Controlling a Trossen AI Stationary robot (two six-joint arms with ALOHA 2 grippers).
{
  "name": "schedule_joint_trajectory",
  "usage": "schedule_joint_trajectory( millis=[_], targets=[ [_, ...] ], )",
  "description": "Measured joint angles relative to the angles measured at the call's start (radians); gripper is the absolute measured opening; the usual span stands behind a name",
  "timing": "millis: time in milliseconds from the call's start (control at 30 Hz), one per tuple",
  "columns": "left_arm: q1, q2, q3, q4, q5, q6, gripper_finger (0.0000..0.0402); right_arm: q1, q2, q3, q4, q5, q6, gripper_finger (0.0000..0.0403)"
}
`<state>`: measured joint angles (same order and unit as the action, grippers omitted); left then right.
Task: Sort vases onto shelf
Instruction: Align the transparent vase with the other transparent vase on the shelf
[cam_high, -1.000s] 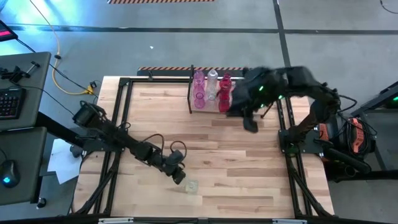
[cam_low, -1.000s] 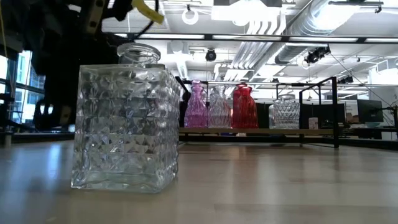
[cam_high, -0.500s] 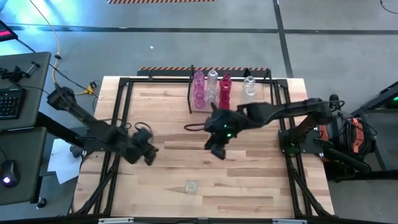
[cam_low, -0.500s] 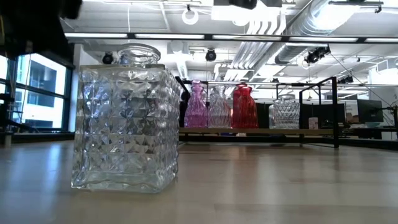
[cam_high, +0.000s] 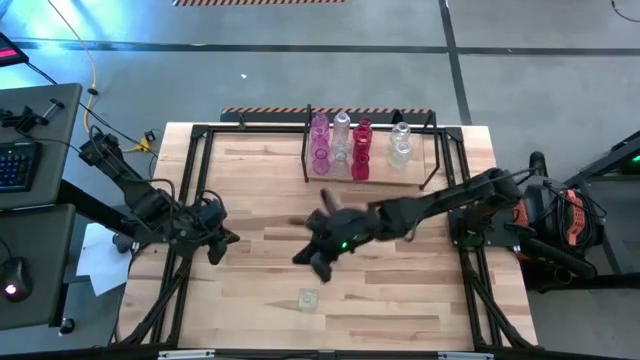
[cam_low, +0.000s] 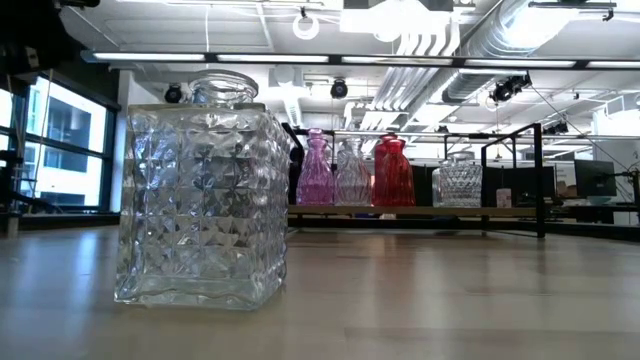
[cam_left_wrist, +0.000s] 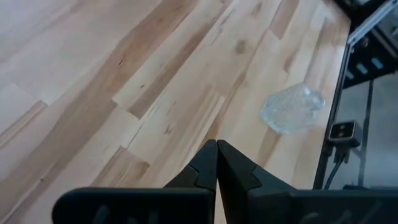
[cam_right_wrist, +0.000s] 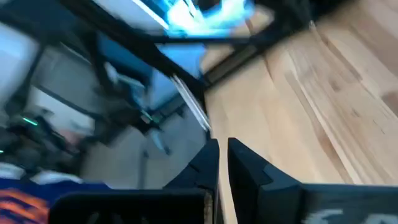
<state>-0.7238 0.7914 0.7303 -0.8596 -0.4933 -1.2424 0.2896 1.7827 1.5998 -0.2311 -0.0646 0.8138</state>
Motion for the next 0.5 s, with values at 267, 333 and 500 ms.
schedule_joint_trajectory(
  millis=[267, 333, 500],
  targets=[
    [0.000, 0.000, 0.000, -0.020, 0.012, 0.017, 0.0000, 0.066, 0.283, 0.401, -0.591, 0.040, -0.168, 0.0016],
    [0.000, 0.000, 0.000, -0.019, 0.009, 0.017, 0.0000, 0.076, 0.339, 0.471, -0.673, 0.031, -0.230, 0.0016],
    [0.000, 0.000, 0.000, -0.019, 0.010, 0.017, 0.0000, 0.097, 0.444, 0.575, -0.745, -0.084, -0.294, 0.0016]
  ],
)
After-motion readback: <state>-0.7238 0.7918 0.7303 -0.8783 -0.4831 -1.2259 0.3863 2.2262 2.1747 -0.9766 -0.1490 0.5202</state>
